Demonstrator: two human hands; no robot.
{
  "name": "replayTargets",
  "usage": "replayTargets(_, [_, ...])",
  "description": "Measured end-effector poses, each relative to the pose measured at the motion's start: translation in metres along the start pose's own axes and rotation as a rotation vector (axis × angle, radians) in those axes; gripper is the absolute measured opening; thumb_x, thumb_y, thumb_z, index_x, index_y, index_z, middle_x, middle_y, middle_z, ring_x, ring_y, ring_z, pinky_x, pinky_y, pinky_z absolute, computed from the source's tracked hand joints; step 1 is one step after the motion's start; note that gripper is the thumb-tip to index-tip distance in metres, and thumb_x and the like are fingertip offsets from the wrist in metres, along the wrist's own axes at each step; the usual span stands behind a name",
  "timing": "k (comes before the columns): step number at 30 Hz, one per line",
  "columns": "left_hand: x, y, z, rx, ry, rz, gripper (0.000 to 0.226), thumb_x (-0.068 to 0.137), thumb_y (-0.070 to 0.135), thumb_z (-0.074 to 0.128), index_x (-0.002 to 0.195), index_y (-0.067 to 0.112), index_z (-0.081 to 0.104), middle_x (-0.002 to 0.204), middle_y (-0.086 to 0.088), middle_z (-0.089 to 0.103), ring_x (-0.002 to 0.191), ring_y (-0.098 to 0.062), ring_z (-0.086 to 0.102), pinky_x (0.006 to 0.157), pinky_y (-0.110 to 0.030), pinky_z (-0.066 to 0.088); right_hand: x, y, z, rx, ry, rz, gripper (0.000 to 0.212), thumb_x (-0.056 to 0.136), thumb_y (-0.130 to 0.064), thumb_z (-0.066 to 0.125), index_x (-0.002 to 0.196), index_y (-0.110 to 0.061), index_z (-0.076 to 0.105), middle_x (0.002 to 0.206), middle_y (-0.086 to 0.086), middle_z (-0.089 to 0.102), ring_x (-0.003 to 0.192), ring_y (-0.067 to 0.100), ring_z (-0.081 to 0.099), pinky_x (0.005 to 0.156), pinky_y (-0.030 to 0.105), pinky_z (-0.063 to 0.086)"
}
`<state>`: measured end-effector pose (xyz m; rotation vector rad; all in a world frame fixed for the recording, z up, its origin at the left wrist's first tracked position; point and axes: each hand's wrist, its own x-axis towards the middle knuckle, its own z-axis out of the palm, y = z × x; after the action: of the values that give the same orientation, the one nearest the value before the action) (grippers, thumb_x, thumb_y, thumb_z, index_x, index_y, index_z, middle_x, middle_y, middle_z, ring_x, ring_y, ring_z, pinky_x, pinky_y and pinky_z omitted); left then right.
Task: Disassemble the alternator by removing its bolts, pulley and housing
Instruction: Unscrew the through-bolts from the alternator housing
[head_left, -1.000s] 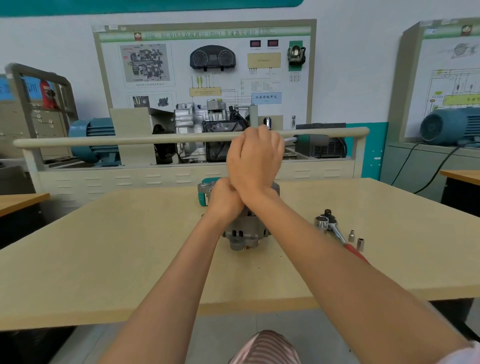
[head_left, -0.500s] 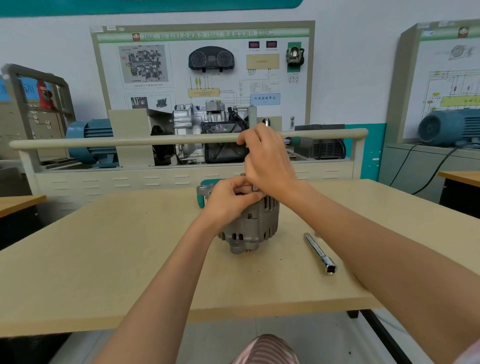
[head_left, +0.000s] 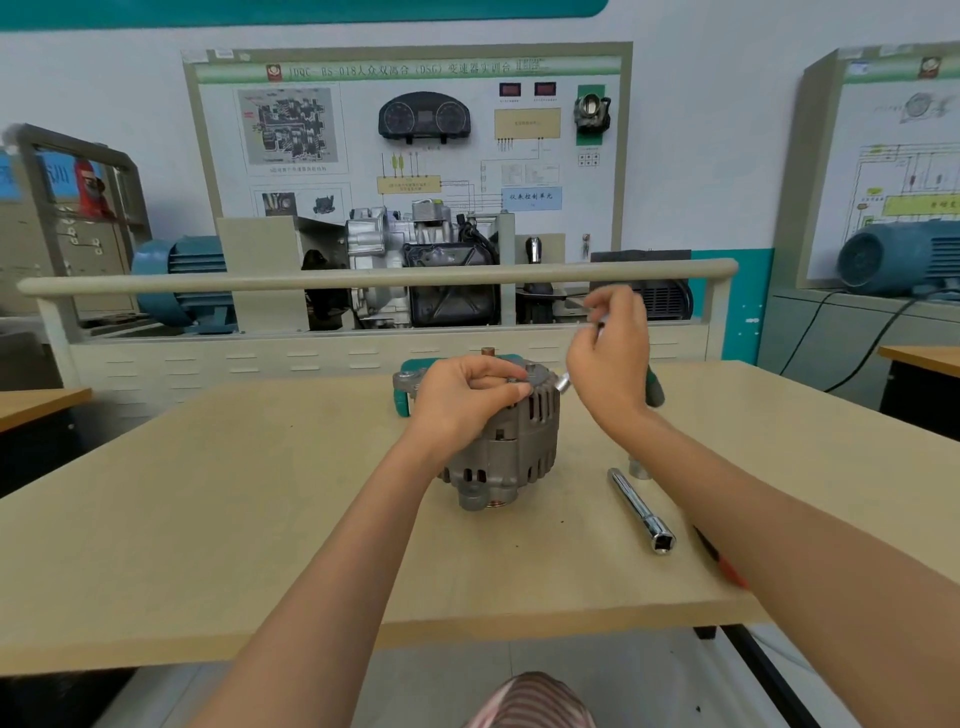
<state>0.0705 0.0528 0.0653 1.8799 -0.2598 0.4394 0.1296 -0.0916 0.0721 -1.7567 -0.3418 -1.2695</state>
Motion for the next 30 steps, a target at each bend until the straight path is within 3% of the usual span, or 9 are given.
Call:
replayTargets(5, [0.000, 0.001, 0.002, -0.013, 0.028, -0.015, 0.013, 0.079, 0.019, 0.075, 0.090, 0.025, 0.074, 0.082, 0.007, 0.074, 0.081, -0.001, 0.066, 0.069, -0.015, 0.049, -0.026, 0.026, -0.005, -0.019, -0.193, 0.088, 0.029, 0.080, 0.010, 0.046, 0.099, -0.013, 0.047, 0.092, 0.001, 0.044, 0.083, 0.011, 0.044, 0.065, 0.015, 0.034])
replayTargets(7, [0.000, 0.002, 0.002, -0.010, 0.031, -0.014, 0.013, 0.078, 0.018, 0.076, 0.090, 0.024, 0.074, 0.081, 0.007, 0.074, 0.075, 0.002, 0.065, 0.067, -0.011, 0.049, -0.033, 0.030, -0.007, -0.059, -0.285, 0.052, 0.029, 0.081, 0.009, 0.045, 0.101, -0.011, 0.048, 0.091, 0.000, 0.044, 0.082, 0.011, 0.044, 0.064, 0.014, 0.034])
replayTargets(12, [0.001, 0.006, 0.000, -0.024, 0.007, -0.027, 0.014, 0.077, 0.013, 0.076, 0.090, 0.019, 0.074, 0.085, 0.000, 0.075, 0.073, -0.002, 0.067, 0.074, -0.021, 0.055, -0.044, 0.032, -0.010, -0.151, -0.540, -0.095, 0.031, 0.081, 0.007, 0.048, 0.109, -0.005, 0.047, 0.092, -0.001, 0.042, 0.083, 0.013, 0.042, 0.063, 0.017, 0.030])
replayTargets(17, [0.012, 0.030, -0.013, -0.272, 0.139, -0.039, 0.010, 0.080, 0.016, 0.074, 0.086, 0.023, 0.071, 0.080, 0.006, 0.073, 0.070, -0.001, 0.067, 0.052, -0.007, 0.045, -0.049, 0.036, -0.017, -0.203, -0.656, -0.096, 0.048, 0.081, 0.006, 0.051, 0.125, -0.006, 0.038, 0.102, 0.001, 0.039, 0.085, 0.008, 0.037, 0.073, 0.021, 0.032])
replayTargets(21, [0.012, 0.037, -0.023, -0.389, 0.134, -0.013, 0.008, 0.089, 0.011, 0.064, 0.090, 0.018, 0.068, 0.080, 0.001, 0.072, 0.065, -0.004, 0.069, 0.055, -0.013, 0.051, -0.053, 0.038, -0.025, -0.270, -0.760, -0.150, 0.066, 0.082, 0.002, 0.054, 0.140, -0.010, 0.023, 0.124, 0.011, 0.039, 0.092, 0.007, 0.034, 0.079, 0.021, 0.032])
replayTargets(24, [0.010, 0.027, -0.038, -0.442, 0.199, -0.045, 0.008, 0.093, 0.015, 0.059, 0.095, 0.018, 0.066, 0.078, 0.000, 0.069, 0.061, -0.006, 0.068, 0.053, -0.018, 0.054, -0.060, 0.043, -0.029, -0.355, -0.831, -0.223, 0.087, 0.083, 0.002, 0.053, 0.149, -0.014, 0.000, 0.131, 0.012, 0.034, 0.100, 0.016, 0.043, 0.086, 0.027, 0.040])
replayTargets(27, [0.006, 0.007, -0.059, -0.289, 0.254, -0.173, 0.011, 0.093, 0.018, 0.059, 0.102, 0.013, 0.065, 0.082, -0.004, 0.065, 0.062, -0.009, 0.066, 0.049, -0.016, 0.052, -0.071, 0.049, -0.030, -0.443, -0.909, -0.278, 0.105, 0.085, 0.002, 0.052, 0.133, -0.028, -0.036, 0.126, 0.010, 0.031, 0.099, 0.025, 0.047, 0.080, 0.036, 0.043])
replayTargets(30, [-0.010, -0.020, -0.074, -0.062, 0.138, -0.395, 0.009, 0.090, 0.013, 0.063, 0.095, 0.006, 0.065, 0.075, -0.009, 0.061, 0.064, -0.014, 0.060, 0.046, -0.016, 0.052, -0.077, 0.055, -0.027, -0.435, -0.903, -0.276, 0.109, 0.085, 0.001, 0.052, 0.120, -0.034, -0.046, 0.118, 0.005, 0.029, 0.081, 0.016, 0.040, 0.067, 0.028, 0.035])
